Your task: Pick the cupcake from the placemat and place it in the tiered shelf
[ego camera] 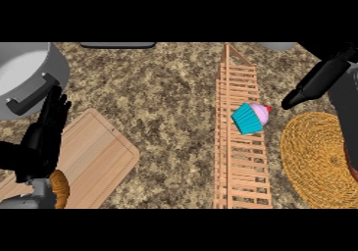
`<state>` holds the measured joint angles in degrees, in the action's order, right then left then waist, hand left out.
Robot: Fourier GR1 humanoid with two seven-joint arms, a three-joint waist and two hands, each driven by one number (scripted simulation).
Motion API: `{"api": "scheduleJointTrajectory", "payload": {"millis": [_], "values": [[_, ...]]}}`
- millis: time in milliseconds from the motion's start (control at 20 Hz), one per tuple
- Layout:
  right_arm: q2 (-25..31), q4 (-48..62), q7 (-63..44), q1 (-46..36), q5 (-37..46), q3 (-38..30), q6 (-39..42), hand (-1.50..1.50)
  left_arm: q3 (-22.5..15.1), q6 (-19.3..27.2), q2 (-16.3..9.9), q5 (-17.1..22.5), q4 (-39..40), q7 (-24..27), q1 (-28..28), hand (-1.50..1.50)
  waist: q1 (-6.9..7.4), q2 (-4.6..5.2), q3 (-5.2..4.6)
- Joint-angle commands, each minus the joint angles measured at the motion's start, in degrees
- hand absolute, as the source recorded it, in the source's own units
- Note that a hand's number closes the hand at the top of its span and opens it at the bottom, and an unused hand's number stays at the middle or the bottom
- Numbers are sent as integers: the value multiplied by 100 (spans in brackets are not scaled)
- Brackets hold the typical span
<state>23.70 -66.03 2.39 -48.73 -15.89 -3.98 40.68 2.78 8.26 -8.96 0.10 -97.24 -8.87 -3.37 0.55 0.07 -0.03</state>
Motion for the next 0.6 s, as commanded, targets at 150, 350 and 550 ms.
{"api": "scheduleJointTrajectory", "payload": {"millis": [150, 350, 550], "values": [[1049, 2020, -15, -832, 21, -711, 565, -150, 60, -175, -59, 78, 67, 149, 33, 0, 141, 64, 4], [1484, 3094, 595, -1271, 401, -781, 1057, -150, -137, 3, 92, -75, -11, -181, -374, 0, 228, 108, 11], [1861, 3729, 882, -1552, 600, -824, 1411, -150, -73, -79, 72, -58, 269, 135, -373, 0, 337, 174, 13]]}}
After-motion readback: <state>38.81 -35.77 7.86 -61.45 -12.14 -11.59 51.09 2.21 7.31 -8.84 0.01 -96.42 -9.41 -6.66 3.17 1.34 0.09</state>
